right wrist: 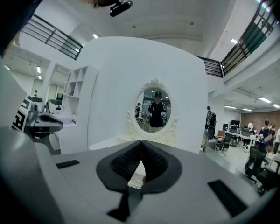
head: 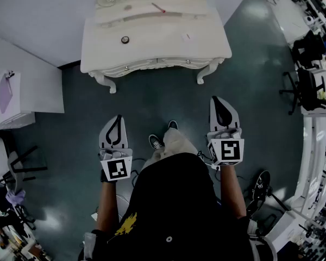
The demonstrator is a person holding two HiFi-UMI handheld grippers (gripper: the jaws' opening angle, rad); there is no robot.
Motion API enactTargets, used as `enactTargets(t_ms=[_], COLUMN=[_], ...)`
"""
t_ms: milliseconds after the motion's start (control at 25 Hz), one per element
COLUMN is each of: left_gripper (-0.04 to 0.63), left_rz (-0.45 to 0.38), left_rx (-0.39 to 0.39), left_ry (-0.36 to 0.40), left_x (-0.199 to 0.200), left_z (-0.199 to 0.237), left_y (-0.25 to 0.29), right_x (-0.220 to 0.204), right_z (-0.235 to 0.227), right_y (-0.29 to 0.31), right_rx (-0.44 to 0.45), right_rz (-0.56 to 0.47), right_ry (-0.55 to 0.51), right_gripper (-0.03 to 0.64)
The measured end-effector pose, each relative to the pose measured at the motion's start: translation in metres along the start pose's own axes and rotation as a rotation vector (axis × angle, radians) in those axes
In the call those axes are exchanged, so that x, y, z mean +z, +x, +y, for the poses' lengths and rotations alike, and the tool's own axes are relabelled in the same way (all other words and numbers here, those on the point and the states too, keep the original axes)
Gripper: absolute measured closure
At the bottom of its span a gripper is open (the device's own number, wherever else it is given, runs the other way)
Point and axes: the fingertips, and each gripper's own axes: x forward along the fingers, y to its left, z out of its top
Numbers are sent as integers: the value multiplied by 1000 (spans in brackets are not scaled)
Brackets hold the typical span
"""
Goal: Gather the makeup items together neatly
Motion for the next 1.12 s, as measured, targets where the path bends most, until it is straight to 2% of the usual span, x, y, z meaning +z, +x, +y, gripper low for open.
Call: enactTargets(t_ms=[80, 120, 240, 280, 400, 440, 480, 560, 600, 640, 720, 760, 800, 840, 920, 960, 1000, 1120], left_gripper=[583, 583, 583, 583, 583, 583, 583, 583, 583, 583, 583, 583, 583, 575, 509, 496, 482, 393], left_rz=[10, 11, -7, -15, -27, -23, -18, -18, -31, -57, -115, -127, -127, -118, -109, -118, -137, -185], left_rx=[25, 51, 189, 223, 291, 293, 280, 233, 226, 243, 289, 288, 270, 239, 185, 178, 182, 220], left_ry=[27, -7, -286, -320, -356, -345, -289, -79, -32, -84, -295, -331, -307, -229, -58, -32, -51, -255], left_x=[3, 3, -1, 2, 20, 29, 41, 70, 82, 90, 100, 103, 107, 111, 124, 130, 136, 147], left_z=[2, 3, 8, 8, -3, -12, -21, -38, -45, -52, -66, -75, -85, -94, -111, -117, -121, -127], left_y=[-27, -40, -75, -84, -107, -116, -124, -131, -133, -137, -145, -147, -149, -150, -152, -153, -155, -161], right_x=[-6, -9, -18, -20, -23, -26, -28, -32, -35, -38, -42, -41, -38, -34, -25, -22, -19, -14], right_z=[10, 15, 28, 29, 28, 27, 24, 13, 7, 2, -8, -11, -12, -12, -10, -10, -9, -9], right_y=[-21, -32, -63, -73, -107, -123, -138, -161, -169, -177, -190, -195, -200, -205, -217, -223, -228, -242], right_rx=[4, 9, 27, 34, 70, 82, 91, 97, 94, 87, 73, 68, 68, 73, 91, 102, 111, 136], right_rz=[-18, -26, -35, -37, -51, -48, -45, -52, -57, -59, -63, -68, -76, -88, -116, -127, -133, -139], right_ry=[48, 70, 89, 78, 68, 75, 84, 97, 106, 118, 138, 147, 152, 151, 131, 119, 113, 128], right_gripper=[603, 602, 601, 601, 600, 601, 601, 600, 601, 600, 600, 593, 550, 514, 456, 435, 415, 338])
